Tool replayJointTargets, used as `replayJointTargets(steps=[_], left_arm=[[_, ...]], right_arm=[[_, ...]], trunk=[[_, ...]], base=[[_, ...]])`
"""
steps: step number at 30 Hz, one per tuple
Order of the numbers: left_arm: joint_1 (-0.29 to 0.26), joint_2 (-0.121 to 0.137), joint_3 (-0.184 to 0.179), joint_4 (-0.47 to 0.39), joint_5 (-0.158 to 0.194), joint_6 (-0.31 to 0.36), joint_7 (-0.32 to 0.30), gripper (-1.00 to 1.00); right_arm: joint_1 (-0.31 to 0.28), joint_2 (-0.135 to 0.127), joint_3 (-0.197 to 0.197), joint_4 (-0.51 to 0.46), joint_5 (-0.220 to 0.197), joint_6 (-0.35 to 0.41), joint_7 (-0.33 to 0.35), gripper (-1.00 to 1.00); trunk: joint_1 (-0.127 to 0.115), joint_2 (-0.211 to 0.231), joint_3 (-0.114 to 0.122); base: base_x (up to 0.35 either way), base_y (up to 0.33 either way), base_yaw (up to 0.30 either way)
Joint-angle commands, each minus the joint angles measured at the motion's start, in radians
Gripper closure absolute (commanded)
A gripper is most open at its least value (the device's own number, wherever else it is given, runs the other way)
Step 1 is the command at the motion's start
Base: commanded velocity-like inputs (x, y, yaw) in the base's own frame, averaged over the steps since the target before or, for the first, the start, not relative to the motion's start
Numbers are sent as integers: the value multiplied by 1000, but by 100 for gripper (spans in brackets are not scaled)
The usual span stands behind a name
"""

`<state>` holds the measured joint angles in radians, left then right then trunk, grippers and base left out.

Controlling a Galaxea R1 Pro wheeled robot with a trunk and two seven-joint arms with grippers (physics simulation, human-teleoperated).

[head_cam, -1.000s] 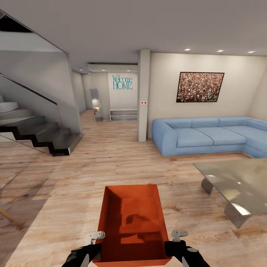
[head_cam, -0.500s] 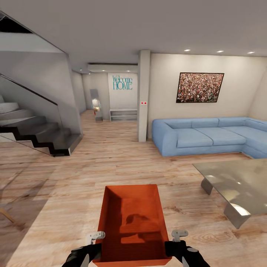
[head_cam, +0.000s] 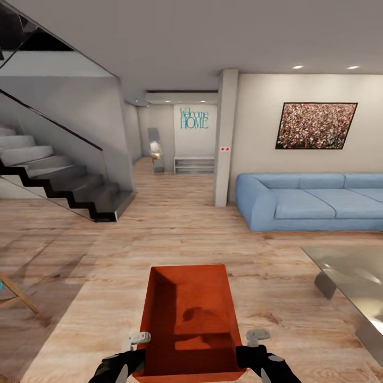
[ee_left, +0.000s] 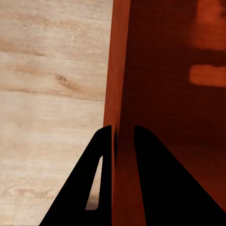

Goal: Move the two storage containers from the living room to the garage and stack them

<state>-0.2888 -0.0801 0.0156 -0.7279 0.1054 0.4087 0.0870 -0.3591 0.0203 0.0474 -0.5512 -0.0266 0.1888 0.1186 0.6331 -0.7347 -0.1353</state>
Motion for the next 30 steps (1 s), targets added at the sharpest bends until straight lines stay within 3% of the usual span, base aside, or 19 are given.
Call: replayJointTargets(steps=[1,30], left_arm=[[-1,3,4,-4,-25,-25,12,100],[-1,6,6,-3,-26,-27,13,100]], right_arm=[[0,-5,5,1,10,5,-4,100],[0,-5,5,1,9,4,-4,100]], trunk=[[1,-1,-2],[1,-1,-2]], base=[[327,0,162],[327,0,9]])
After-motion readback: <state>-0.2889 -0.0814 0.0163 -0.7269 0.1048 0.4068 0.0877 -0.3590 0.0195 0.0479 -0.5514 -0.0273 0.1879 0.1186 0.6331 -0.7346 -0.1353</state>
